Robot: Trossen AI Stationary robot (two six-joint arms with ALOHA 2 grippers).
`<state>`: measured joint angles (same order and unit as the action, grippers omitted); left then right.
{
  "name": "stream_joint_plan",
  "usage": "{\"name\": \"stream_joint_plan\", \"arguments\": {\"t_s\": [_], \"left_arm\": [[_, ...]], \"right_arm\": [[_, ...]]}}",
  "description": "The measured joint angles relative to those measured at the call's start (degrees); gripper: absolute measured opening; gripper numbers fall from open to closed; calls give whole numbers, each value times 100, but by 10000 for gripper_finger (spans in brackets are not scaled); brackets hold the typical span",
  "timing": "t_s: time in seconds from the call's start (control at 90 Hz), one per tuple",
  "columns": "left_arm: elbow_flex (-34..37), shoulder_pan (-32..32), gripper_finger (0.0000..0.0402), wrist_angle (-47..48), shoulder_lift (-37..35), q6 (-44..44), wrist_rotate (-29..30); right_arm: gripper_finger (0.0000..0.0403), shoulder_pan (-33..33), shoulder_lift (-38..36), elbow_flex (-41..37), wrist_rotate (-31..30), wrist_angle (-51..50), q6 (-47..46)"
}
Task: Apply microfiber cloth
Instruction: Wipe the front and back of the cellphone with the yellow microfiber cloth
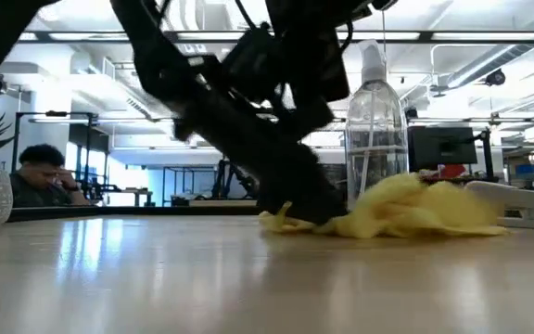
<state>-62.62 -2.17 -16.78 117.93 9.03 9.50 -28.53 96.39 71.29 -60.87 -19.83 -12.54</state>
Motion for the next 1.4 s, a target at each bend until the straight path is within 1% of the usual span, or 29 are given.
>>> {"name": "stream_joint_plan", "arguments": {"t_s": [0.056,0.111,0.222,0.344,0.5,0.567,0.711,0.789,0.878,1.067,1.144,1.244,1.311,1.367,1.4], "left_arm": [[228,86,310,263,-241,101,192],[511,195,310,343,-523,-5,313],[1217,335,310,354,-1062,-407,330],[2074,459,310,52,-1609,-907,297],[3102,471,310,-901,-2013,-1426,284],[3429,469,310,-1236,-2086,-1663,275],[3970,459,310,-2072,-2122,-1970,254],[4128,454,310,-2394,-2122,-2048,234],[4184,454,310,-2525,-2122,-2090,214],[4187,447,310,-2572,-2122,-2072,192],[4187,447,310,-2599,-2120,-2014,144],[4187,447,310,-2670,-2119,-1961,23],[4156,443,310,-2674,-2118,-1928,-82],[4098,443,310,-2690,-2116,-1887,-256],[4059,443,310,-2673,-2116,-1877,-395]], "right_arm": [[3,-62,11,0,-25,-64,15],[3,-146,18,11,14,-15,-13],[3,-224,-41,33,-205,-32,30],[3,-215,-68,50,-284,-58,239],[3,-138,21,2,615,-45,475],[3,-61,102,-20,869,-42,512],[3,91,382,-33,1145,-2,615],[3,168,541,-33,1310,109,717],[3,264,721,-33,1494,279,921],[3,416,1046,-33,1502,506,1419],[3,496,1093,-57,1620,507,1767],[3,604,1236,-71,2130,952,2214],[3,622,1355,-118,2201,1026,2620],[3,623,1512,-92,2236,1377,2980],[3,627,1592,-98,2256,1364,3181]]}}
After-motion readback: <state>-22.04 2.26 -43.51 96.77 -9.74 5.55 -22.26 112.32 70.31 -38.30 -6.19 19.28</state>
